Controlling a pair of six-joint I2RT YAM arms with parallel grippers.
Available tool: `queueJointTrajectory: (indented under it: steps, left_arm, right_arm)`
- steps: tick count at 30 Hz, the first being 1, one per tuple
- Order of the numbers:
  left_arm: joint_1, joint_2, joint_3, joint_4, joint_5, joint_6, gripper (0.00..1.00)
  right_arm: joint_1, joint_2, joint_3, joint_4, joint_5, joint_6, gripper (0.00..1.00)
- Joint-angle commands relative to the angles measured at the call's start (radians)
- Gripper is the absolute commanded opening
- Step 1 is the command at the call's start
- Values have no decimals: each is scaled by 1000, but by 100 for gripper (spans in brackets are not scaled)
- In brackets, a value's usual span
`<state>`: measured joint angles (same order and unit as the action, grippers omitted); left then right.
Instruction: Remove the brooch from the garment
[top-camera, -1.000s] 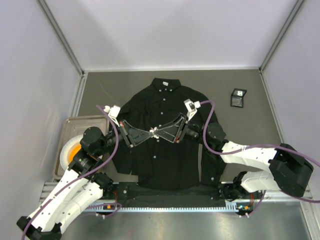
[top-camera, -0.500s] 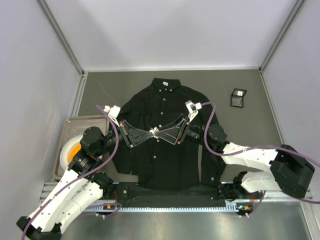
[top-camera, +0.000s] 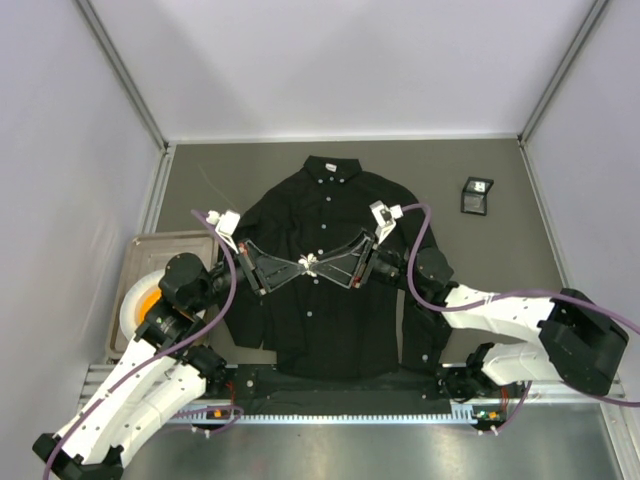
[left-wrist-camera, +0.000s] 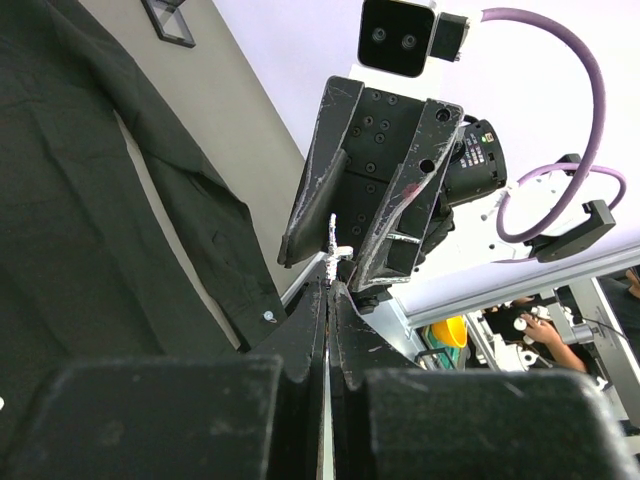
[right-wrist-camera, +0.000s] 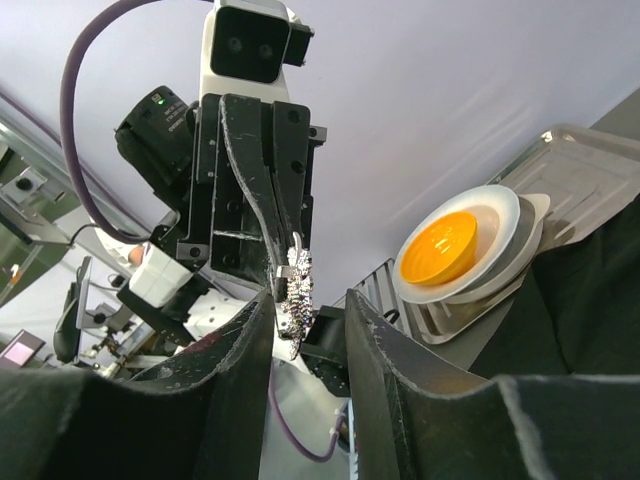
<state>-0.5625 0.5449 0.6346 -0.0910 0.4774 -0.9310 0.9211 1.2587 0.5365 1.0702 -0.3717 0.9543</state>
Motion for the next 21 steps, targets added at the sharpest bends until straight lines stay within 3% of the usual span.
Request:
queueJointTrajectory:
  steps: [1, 13, 21]
  left_arm:
    - [3, -11, 45, 23, -3, 18, 0]
    - [1, -17, 56, 19, 0, 17, 0]
    - [3, -8, 66, 8, 7, 44, 0]
  right_arm:
    - [9, 13, 16, 43, -4, 4, 33]
    - [12, 5, 0, 17, 51, 8, 20]
    - [13, 21, 26, -12, 30, 17, 18]
